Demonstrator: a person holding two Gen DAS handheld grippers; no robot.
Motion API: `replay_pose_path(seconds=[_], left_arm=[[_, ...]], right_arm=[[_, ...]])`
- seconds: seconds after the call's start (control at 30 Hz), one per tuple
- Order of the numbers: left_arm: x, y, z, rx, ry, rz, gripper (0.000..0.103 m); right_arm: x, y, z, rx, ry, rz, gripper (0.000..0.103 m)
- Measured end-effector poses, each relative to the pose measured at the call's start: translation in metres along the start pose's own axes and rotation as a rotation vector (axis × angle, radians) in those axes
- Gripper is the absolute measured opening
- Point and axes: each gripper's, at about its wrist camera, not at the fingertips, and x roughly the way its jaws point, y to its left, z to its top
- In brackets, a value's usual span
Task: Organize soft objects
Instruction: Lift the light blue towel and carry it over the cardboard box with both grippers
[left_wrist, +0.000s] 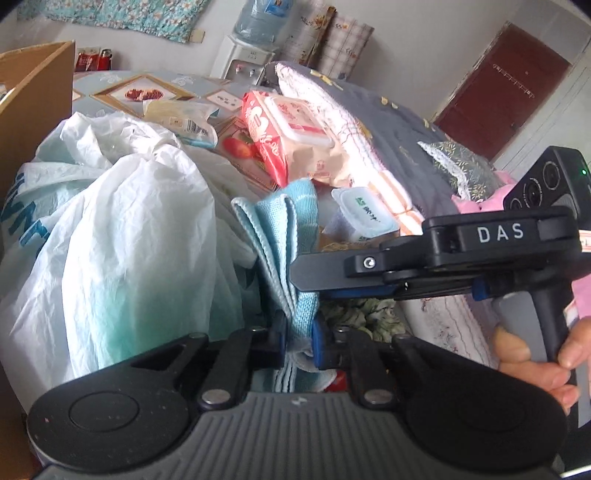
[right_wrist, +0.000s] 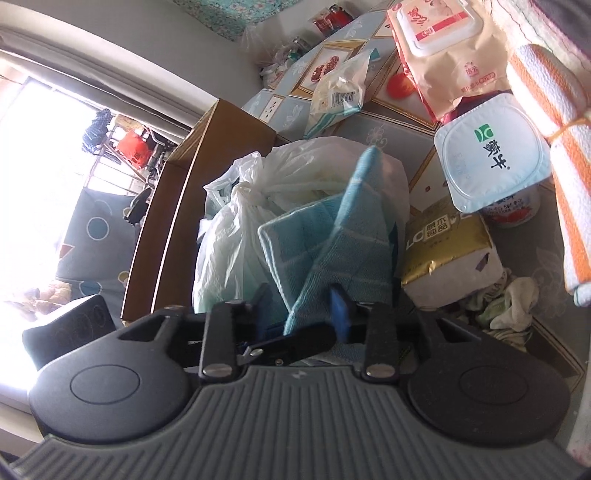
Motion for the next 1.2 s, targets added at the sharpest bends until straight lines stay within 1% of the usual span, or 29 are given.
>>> replay_pose_path(seconds=[0.03, 0.1, 0.17, 0.2, 0.27, 0.37, 0.47, 0.6, 0.73, 0.87, 0.97, 1.1, 1.2], left_arm=[[-0.003, -0.002, -0.001, 0.002, -0.012, -0.007, 0.014], [-0.008, -0.006, -0.001, 0.004, -0.030, -0.026, 0.013], [-0.015, -0.013, -0.002, 0.023, -0.050, -0.025, 0.013], [-0.020, -0.017, -0.003, 0.036, -0.063, -0.026, 0.013], [-0.031, -0.025, -0.005, 0.059, -0.086, -0.031, 0.013], [-0.048, -0.035, -0.009, 0.085, -0.115, -0.051, 0.013], [-0.069, -0.043, -0.016, 0.110, -0.147, -0.063, 0.013], [-0.105, -0.049, -0.022, 0.141, -0.208, -0.052, 0.013], [-0.146, -0.042, -0.023, 0.159, -0.278, -0.006, 0.013], [-0.188, -0.023, -0.019, 0.185, -0.332, 0.087, 0.013], [-0.213, 0.002, -0.010, 0.183, -0.343, 0.163, 0.013], [-0.233, 0.049, 0.011, 0.148, -0.309, 0.254, 0.013], [-0.232, 0.093, 0.034, 0.108, -0.247, 0.318, 0.013]], right_arm=[[0.000, 0.003, -0.001, -0.009, -0.001, -0.014, 0.045], [0.000, 0.007, -0.001, -0.015, -0.004, -0.033, 0.045], [-0.005, 0.013, -0.002, -0.013, -0.021, -0.044, 0.045], [-0.009, 0.017, -0.003, -0.018, -0.033, -0.047, 0.042], [-0.019, 0.027, -0.008, -0.036, -0.057, -0.062, 0.031], [-0.037, 0.044, -0.018, -0.066, -0.094, -0.087, 0.023], [-0.054, 0.065, -0.030, -0.098, -0.130, -0.101, 0.020], [-0.069, 0.101, -0.043, -0.155, -0.166, -0.086, 0.019], [-0.068, 0.145, -0.047, -0.224, -0.184, -0.040, 0.019], [-0.046, 0.191, -0.043, -0.292, -0.176, 0.033, 0.019], [-0.016, 0.227, -0.036, -0.332, -0.152, 0.086, 0.018], [0.040, 0.270, -0.015, -0.333, -0.086, 0.136, 0.017], [0.093, 0.288, 0.009, -0.284, -0.016, 0.150, 0.016]])
